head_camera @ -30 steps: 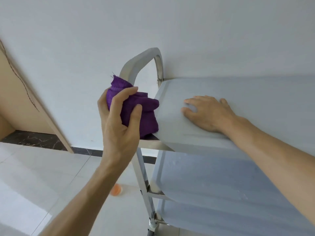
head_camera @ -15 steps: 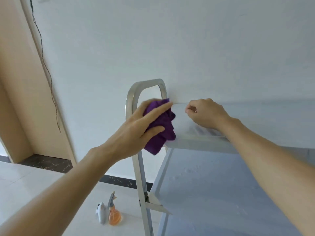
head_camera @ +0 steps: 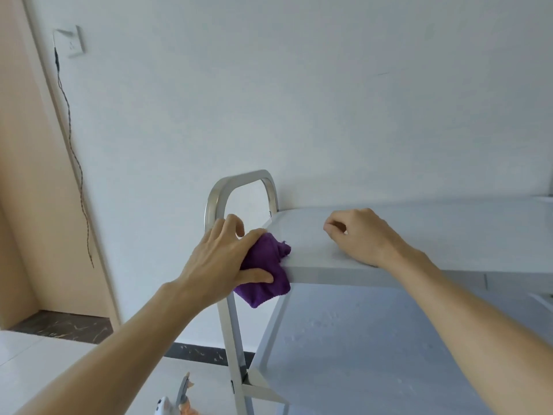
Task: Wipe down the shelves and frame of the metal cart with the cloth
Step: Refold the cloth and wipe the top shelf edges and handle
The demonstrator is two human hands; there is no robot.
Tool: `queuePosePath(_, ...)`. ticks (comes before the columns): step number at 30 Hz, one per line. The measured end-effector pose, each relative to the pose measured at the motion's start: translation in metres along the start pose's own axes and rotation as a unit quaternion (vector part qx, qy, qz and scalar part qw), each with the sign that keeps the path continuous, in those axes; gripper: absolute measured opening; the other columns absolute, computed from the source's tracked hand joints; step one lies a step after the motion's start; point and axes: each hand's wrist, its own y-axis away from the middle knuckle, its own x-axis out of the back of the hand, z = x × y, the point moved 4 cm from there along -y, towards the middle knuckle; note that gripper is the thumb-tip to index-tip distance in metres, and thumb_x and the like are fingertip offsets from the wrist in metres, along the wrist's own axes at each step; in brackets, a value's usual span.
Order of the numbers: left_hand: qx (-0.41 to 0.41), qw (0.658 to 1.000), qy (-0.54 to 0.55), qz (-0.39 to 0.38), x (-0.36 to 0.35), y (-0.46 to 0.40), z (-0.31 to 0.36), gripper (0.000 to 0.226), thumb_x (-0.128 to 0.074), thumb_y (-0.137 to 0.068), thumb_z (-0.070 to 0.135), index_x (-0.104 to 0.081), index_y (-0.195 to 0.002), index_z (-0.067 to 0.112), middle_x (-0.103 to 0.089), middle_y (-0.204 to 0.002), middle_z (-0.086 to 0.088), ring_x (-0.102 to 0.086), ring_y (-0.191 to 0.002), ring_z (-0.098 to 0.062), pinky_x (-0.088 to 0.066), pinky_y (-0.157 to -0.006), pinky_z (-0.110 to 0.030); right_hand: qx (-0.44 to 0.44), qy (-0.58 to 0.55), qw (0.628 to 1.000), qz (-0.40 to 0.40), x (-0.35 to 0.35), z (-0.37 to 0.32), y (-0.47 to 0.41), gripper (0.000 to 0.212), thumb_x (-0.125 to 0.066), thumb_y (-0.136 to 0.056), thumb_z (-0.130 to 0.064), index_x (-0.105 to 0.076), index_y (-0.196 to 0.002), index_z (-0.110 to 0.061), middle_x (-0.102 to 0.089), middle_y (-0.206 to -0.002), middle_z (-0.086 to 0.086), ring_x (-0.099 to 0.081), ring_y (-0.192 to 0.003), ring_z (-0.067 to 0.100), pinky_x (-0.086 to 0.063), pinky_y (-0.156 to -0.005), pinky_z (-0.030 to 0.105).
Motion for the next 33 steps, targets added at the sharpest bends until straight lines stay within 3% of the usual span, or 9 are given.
queuePosePath(4,0.08,0.98,0.179,-0.016,-0.007,0.004,0.001,0.094,-0.077,-0.071,0.057,-0.026,-0.147,0.036,-0.042,-0.11,0.016,-0.047,-0.096,-0.003,-0.041,-0.072,-0.014,0.119,-0.08,0.989,0.038,0.003,-0.025,0.012,0.017,-0.06,-0.095,-0.029,-0.067,-0.11,-0.03,-0.065,-0.104,-0.02,-0.059,-0.101,0.003,-0.048,-0.09,0.028)
queuePosePath(7,0.103,0.96,0.26,0.01,-0.01,0.005,-0.002,0.102,-0.086,-0.066,0.043,-0.023,-0.146,0.036,-0.048,-0.111,0.021,-0.051,-0.098,-0.002,-0.045,-0.068,-0.014,0.153,-0.186,0.97,-0.025,-0.011,-0.054,0.021,0.031,-0.063,-0.092,-0.043,-0.062,-0.122,-0.037,-0.061,-0.118,-0.027,-0.055,-0.115,-0.002,-0.044,-0.094,0.015)
queuePosePath(10,0.103,0.95,0.294,0.015,-0.012,0.01,-0.005,0.104,-0.087,-0.064,0.039,-0.023,-0.146,0.037,-0.052,-0.116,0.022,-0.053,-0.101,0.003,-0.049,-0.071,-0.01,0.139,-0.23,0.959,-0.085,-0.028,-0.08,0.018,0.039,-0.065,-0.089,-0.05,-0.058,-0.127,-0.043,-0.06,-0.121,-0.026,-0.056,-0.114,-0.003,-0.049,-0.094,0.019)
queuePosePath(15,0.074,0.954,0.282,0.073,0.011,0.024,-0.023,0.091,-0.085,-0.068,0.043,-0.032,-0.141,0.043,-0.048,-0.122,0.029,-0.049,-0.111,0.006,-0.041,-0.086,-0.006,0.155,-0.124,0.977,-0.08,-0.042,-0.095,0.015,0.027,-0.062,-0.085,-0.035,-0.06,-0.113,-0.036,-0.058,-0.112,-0.019,-0.052,-0.105,0.002,-0.049,-0.092,0.027)
queuePosePath(19,0.079,0.941,0.236,0.228,0.034,0.025,-0.041,0.047,-0.066,-0.091,0.017,-0.048,-0.13,0.035,-0.048,-0.118,0.017,-0.051,-0.104,0.005,-0.04,-0.083,-0.004,0.126,-0.105,0.982,-0.088,-0.051,-0.101,0.015,0.033,-0.054,-0.077,-0.054,-0.051,-0.105,-0.037,-0.054,-0.108,-0.022,-0.05,-0.105,0.004,-0.047,-0.085,0.024)
queuePosePath(23,0.193,0.909,0.304,0.208,0.019,0.008,-0.047,0.047,-0.055,-0.096,0.018,-0.04,-0.138,0.031,-0.043,-0.126,0.01,-0.055,-0.098,0.002,-0.047,-0.072,-0.01,0.117,-0.021,0.99,-0.076,-0.071,-0.119,0.016,0.063,-0.067,-0.071,-0.071,-0.039,-0.115,-0.036,-0.05,-0.116,-0.018,-0.049,-0.107,0.012,-0.044,-0.078,0.026)
queuePosePath(26,0.239,0.882,0.363,0.18,0.002,0.001,-0.045,0.048,-0.049,-0.095,0.015,-0.035,-0.135,0.039,-0.062,-0.095,0.002,-0.064,-0.082,-0.016,-0.054,-0.07,-0.033,0.137,0.118,0.982,-0.05,-0.09,-0.136,0.015,0.085,-0.069,-0.078,-0.062,-0.029,-0.144,-0.027,-0.042,-0.145,0.001,-0.041,-0.132,0.027,-0.044,-0.101,0.042)
queuePosePath(28,0.237,0.878,0.367,0.196,-0.005,0.002,-0.043,0.048,-0.046,-0.095,0.012,-0.035,-0.132,0.041,-0.064,-0.076,0.0,-0.062,-0.07,-0.013,-0.051,-0.062,-0.03,0.129,0.166,0.977,-0.028,-0.096,-0.141,0.014,0.083,-0.069,-0.08,-0.058,-0.032,-0.146,-0.023,-0.039,-0.147,0.006,-0.038,-0.134,0.03,-0.041,-0.103,0.044)
queuePosePath(33,0.213,0.889,0.34,0.219,-0.013,0.004,-0.046,0.049,-0.045,-0.097,0.013,-0.033,-0.135,0.041,-0.059,-0.066,0.0,-0.056,-0.056,-0.01,-0.045,-0.046,-0.019,0.145,0.174,0.974,-0.011,-0.069,-0.104,0.036,0.076,-0.071,-0.081,-0.049,-0.038,-0.145,-0.026,-0.047,-0.144,-0.001,-0.051,-0.126,0.022,-0.044,-0.096,0.036)
